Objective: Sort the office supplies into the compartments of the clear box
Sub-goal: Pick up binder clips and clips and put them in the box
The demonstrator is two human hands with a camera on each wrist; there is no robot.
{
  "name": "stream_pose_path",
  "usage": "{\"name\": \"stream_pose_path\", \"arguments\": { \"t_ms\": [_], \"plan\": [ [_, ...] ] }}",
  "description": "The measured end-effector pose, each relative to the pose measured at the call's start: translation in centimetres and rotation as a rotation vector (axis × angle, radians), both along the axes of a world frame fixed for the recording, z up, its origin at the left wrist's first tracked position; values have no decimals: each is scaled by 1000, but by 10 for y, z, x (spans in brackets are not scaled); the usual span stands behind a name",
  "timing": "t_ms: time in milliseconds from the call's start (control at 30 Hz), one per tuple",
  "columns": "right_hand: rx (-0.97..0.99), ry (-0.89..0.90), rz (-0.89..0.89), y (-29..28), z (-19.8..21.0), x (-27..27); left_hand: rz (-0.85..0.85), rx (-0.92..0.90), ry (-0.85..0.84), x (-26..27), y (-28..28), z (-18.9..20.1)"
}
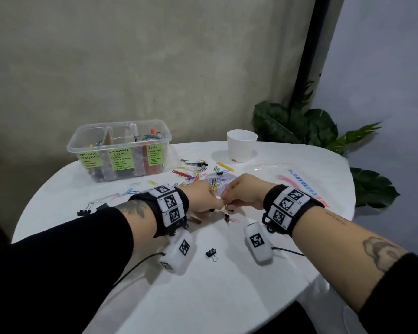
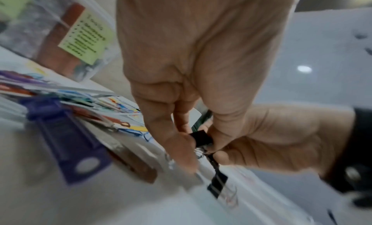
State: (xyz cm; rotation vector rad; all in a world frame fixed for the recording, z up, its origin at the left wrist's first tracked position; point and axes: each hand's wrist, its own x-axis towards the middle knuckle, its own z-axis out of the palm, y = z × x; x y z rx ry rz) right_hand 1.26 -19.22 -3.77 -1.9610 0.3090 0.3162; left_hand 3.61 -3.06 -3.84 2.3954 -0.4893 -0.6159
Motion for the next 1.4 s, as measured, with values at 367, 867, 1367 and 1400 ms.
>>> {"name": "stream_pose_path", "arguments": {
  "t_ms": [367, 867, 1367, 1400],
  "plan": [
    [867, 23, -420, -5, 14, -12, 163, -560, 654, 0, 27, 26],
    [-15, 145, -57, 1, 4, -36, -646, 218, -228, -38, 24, -5],
    [-452, 30, 230, 19, 2, -18, 243, -505, 480, -9, 49, -3],
    [-388, -6, 192, 22, 6, -13, 386, -644, 556, -5, 51, -1]
  ]
}}
